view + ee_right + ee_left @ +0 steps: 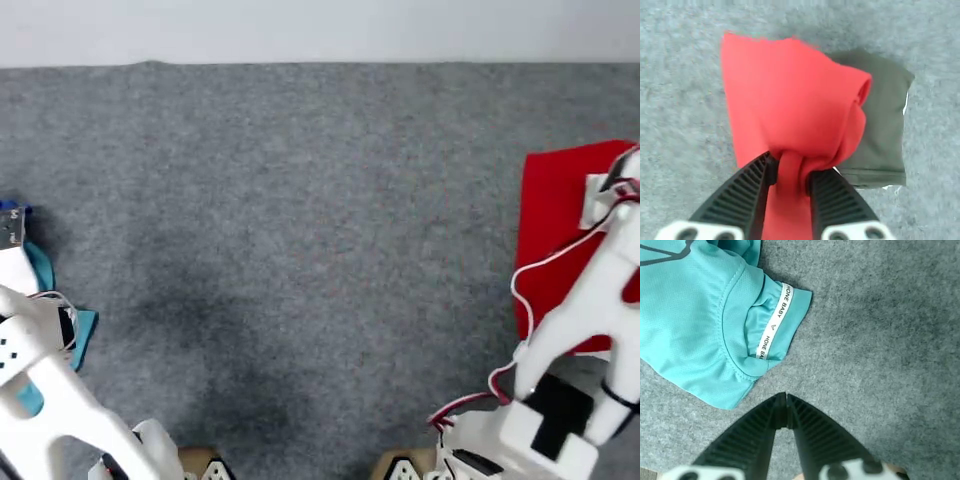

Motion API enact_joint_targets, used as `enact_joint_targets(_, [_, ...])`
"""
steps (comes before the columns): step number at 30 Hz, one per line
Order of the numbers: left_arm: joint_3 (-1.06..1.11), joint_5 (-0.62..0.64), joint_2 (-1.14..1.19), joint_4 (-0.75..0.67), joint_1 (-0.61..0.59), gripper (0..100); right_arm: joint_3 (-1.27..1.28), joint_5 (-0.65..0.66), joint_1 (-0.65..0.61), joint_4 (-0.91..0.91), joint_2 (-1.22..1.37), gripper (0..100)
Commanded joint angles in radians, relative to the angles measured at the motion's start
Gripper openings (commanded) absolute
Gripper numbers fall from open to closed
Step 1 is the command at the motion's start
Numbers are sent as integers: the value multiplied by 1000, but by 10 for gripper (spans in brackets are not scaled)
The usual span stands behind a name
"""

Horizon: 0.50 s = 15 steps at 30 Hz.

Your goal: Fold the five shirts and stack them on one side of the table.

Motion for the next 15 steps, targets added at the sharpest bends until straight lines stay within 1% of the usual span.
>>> enact_joint_targets(1, [-2,9,-21,6,0,6,-6,9,58,-36,42,9])
enact_joint_targets(5, [-2,9,-21,8,0,6,-6,12,91,-110,136,9])
enact_joint_targets(8, [-2,9,-21,6,2,6,-6,44,117,-173,183,9])
enact_joint_targets(15, [-2,9,-21,6,2,6,-5,80,159,-311,206,9])
